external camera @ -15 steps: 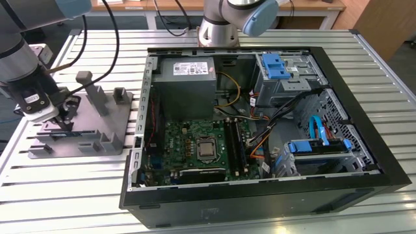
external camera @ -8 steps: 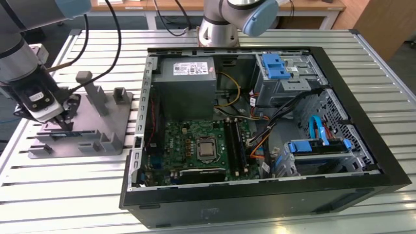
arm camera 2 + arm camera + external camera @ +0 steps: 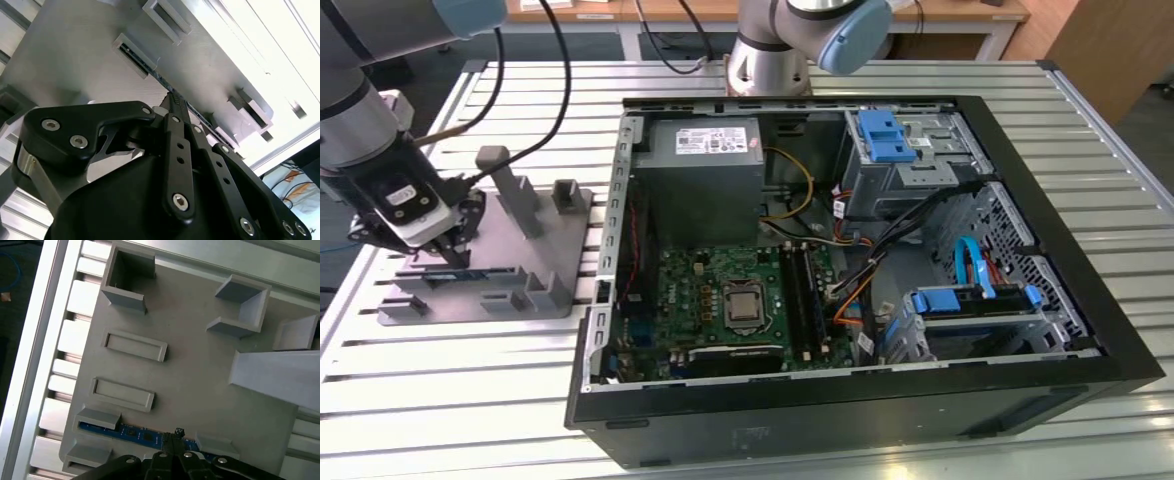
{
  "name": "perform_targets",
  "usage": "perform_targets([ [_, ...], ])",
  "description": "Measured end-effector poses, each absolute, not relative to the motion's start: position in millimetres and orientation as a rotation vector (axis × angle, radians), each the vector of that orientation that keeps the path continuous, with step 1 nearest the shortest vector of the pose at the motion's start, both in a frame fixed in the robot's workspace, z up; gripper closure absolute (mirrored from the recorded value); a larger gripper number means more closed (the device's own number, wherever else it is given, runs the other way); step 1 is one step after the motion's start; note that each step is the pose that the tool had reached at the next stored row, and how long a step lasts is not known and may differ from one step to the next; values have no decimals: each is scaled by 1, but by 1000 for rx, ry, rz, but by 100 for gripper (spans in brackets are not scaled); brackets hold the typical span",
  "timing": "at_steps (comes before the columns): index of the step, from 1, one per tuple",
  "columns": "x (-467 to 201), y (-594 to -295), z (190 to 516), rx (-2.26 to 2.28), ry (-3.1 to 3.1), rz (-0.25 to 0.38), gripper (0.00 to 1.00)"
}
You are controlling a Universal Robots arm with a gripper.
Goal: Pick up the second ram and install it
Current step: 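Pick up the second ram and move it above second insertion slot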
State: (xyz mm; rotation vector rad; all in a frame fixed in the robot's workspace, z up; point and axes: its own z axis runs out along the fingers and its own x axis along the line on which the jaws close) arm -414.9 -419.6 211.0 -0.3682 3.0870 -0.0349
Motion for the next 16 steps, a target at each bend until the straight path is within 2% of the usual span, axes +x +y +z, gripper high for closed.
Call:
perform_targets([
  [16, -415, -420, 211, -576, 3054, -31, 90],
])
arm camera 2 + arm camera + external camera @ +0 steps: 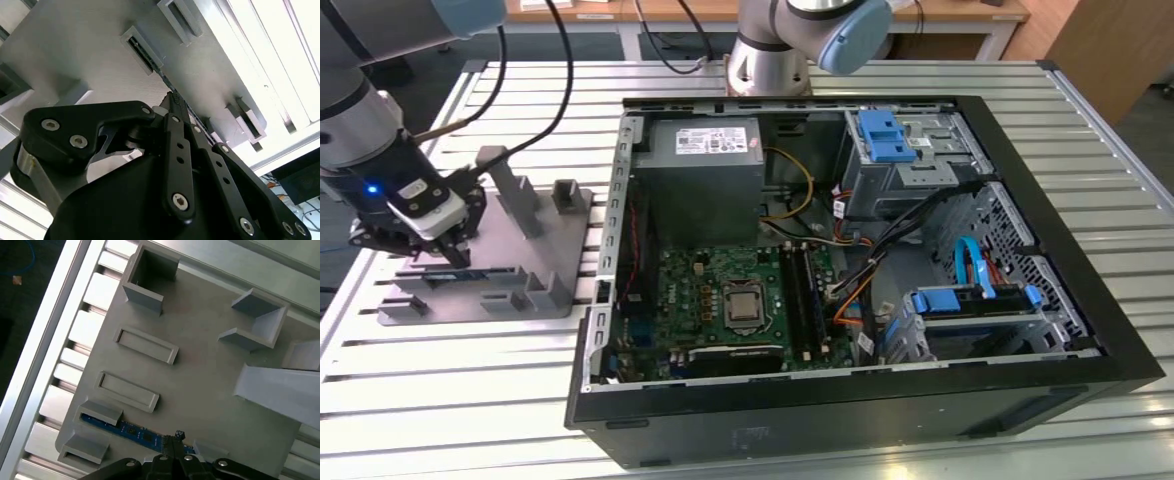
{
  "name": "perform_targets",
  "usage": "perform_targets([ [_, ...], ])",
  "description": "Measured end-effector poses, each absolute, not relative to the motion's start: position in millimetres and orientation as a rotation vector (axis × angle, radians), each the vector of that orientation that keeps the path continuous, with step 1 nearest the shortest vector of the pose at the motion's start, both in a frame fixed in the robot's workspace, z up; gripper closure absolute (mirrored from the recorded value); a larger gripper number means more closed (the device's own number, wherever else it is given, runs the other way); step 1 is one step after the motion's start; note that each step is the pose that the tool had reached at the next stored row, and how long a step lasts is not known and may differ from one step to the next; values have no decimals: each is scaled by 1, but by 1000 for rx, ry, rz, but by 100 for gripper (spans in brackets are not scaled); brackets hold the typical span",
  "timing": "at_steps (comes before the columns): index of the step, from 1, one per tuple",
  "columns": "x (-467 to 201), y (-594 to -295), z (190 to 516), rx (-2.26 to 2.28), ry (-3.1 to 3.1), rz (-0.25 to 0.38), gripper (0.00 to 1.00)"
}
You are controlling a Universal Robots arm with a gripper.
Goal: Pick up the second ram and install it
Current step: 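Pick up the second ram and move it above second insertion slot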
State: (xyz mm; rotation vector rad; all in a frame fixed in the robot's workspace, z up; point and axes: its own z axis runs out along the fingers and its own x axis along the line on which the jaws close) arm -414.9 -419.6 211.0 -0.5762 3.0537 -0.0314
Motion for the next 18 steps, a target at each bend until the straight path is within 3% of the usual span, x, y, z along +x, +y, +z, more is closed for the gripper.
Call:
perform_targets([
  [18, -415, -420, 211, -832, 2992, -27, 90],
])
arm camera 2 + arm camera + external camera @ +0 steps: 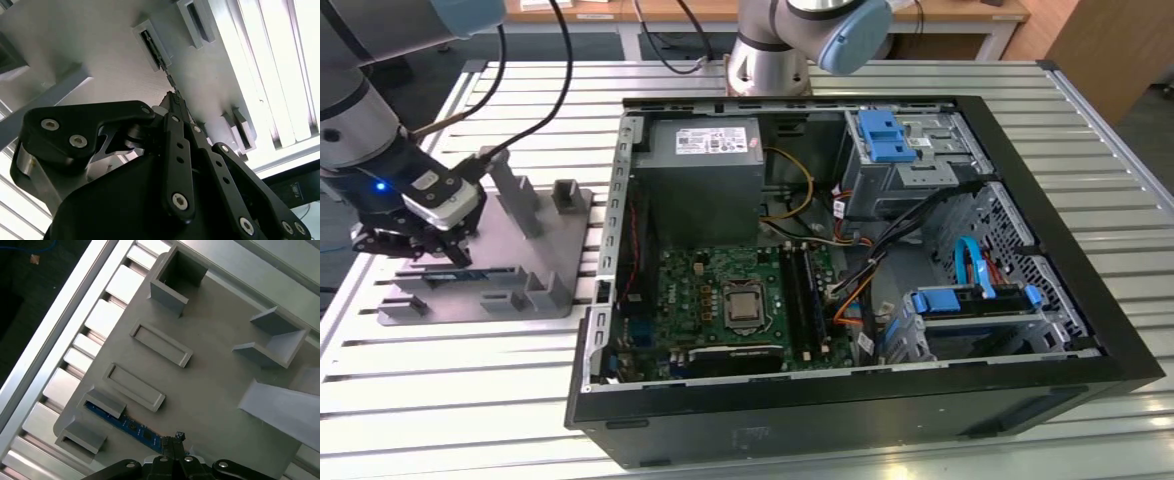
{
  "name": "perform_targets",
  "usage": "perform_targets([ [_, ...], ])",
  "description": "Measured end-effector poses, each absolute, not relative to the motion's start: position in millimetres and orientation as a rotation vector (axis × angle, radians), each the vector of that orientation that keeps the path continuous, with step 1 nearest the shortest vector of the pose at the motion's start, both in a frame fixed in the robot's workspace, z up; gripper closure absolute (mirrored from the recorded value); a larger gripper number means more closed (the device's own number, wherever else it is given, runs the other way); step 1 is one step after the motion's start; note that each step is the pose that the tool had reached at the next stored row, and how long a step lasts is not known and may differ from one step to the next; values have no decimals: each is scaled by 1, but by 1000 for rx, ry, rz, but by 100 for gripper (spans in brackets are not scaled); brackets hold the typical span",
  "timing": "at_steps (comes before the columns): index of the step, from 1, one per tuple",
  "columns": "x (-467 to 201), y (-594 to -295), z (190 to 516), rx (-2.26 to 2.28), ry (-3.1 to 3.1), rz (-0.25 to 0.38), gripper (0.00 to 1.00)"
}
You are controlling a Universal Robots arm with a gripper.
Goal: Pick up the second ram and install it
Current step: 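Pick up the second ram and move it above second insertion slot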
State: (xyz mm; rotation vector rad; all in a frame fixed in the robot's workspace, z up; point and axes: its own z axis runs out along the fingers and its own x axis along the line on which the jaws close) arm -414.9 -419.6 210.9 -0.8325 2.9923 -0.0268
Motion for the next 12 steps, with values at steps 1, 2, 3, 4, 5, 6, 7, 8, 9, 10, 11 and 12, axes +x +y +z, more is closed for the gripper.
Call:
perform_targets([
  [1, -415, -420, 211, -845, 2989, -27, 90],
  [2, -415, -420, 211, -858, 2985, -26, 90],
  [3, -415, -420, 211, -871, 2981, -26, 90],
  [4, -415, -420, 211, -883, 2978, -26, 90],
  [5, -415, -420, 211, -895, 2974, -26, 90],
  [6, -415, -420, 211, -908, 2970, -25, 90],
  [7, -415, -420, 211, -921, 2966, -25, 90],
  [8, -415, -420, 211, -933, 2962, -25, 90],
  [9, -415, -420, 211, -946, 2958, -25, 90],
  [10, -415, -420, 211, -958, 2954, -24, 90],
  [11, -415, -420, 211, -970, 2950, -24, 90],
  [12, -415, -420, 211, -982, 2946, -24, 90],
])
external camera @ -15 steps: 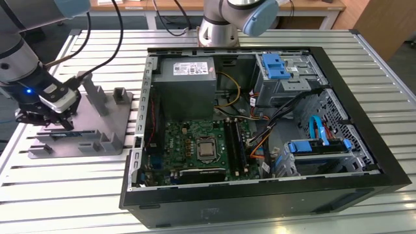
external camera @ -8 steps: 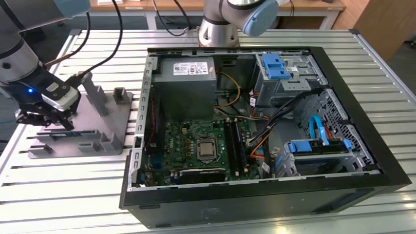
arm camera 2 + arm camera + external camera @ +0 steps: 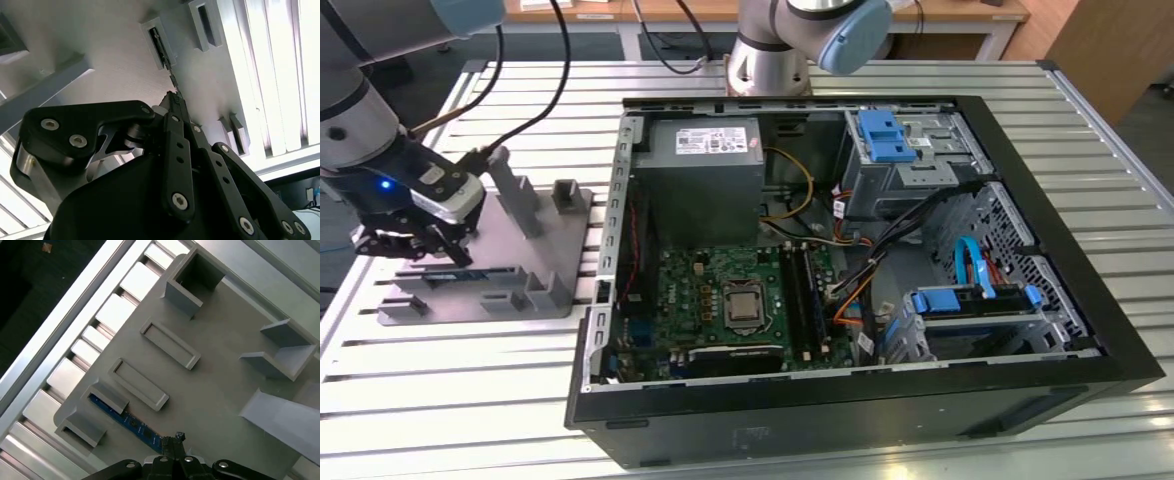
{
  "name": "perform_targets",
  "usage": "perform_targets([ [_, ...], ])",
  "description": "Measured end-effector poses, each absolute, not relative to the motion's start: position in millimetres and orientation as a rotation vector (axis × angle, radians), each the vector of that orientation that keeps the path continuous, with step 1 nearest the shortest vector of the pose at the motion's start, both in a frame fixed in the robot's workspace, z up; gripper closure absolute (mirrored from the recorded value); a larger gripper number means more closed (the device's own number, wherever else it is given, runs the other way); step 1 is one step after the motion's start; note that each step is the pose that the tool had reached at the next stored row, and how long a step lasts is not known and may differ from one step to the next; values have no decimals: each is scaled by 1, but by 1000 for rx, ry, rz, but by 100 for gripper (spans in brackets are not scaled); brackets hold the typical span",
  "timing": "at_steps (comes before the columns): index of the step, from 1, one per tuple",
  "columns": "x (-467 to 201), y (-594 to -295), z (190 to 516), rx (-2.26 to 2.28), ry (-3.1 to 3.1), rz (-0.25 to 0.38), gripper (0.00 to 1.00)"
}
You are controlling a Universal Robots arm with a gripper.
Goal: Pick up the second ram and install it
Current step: 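Pick up the second ram and move it above second insertion slot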
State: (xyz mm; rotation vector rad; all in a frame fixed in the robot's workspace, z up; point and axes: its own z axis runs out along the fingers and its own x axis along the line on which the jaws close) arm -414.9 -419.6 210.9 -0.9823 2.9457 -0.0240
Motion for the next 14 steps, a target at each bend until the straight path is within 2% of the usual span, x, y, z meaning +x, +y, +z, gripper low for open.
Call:
perform_targets([
  [14, -415, -420, 211, -1145, 2886, -21, 90],
])
